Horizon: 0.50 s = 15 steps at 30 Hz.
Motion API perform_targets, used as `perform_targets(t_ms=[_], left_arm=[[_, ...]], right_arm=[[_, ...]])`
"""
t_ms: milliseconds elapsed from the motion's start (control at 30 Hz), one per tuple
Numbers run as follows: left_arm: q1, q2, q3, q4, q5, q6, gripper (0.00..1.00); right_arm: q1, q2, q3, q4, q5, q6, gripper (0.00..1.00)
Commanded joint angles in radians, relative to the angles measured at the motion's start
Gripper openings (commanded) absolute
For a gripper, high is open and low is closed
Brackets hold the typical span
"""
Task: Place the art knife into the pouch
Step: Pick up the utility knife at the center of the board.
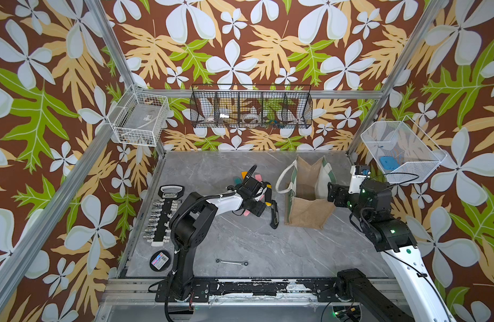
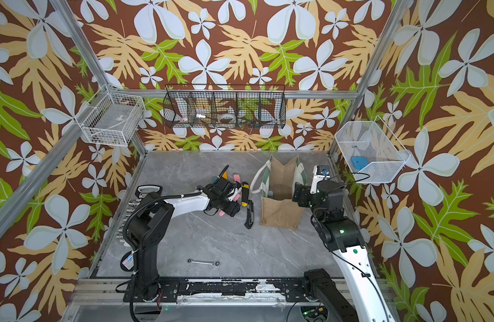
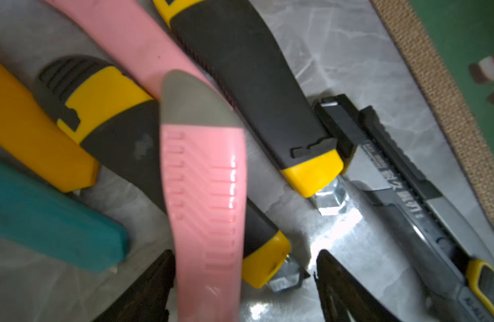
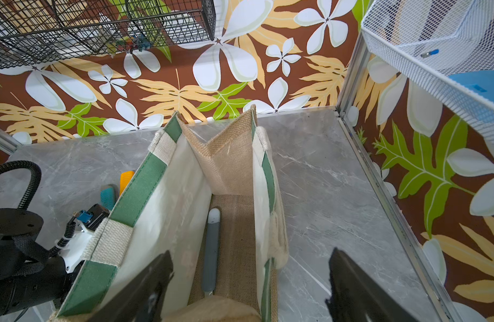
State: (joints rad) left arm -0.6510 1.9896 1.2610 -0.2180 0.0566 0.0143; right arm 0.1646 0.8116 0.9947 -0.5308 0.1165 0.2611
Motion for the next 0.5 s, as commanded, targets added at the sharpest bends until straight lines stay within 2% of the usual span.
perform_targets(t_ms=[0,167,300,400,467], left_arm=[[-0.002,0.007,0.000,0.006,-0.003,-0.020,0.75],[-0.002,0.003,0.010,0.014,-0.012,-0.047,0.63],[-0.002,0.003,0.017,0.024,-0.049,-0.068,0.44],[-0.002,-0.006,0.005,0.041,-0.070,-0.077,0.37],[-0.002,-0.018,-0.001,0.055,-0.078,-0.090,0.36]], right_arm=[[0.001,-0.002,-0.004,0.012,0.004,0.008,0.87],[0.001,-0.005,-0.014,0.020,-0.003,0.024,0.87],[0.001,-0.005,-0.021,0.025,-0.012,0.032,0.88],[0.001,-0.009,-0.021,0.022,-0.006,0.032,0.87],[0.002,-0.012,-0.022,0.023,-0.006,0.032,0.87]])
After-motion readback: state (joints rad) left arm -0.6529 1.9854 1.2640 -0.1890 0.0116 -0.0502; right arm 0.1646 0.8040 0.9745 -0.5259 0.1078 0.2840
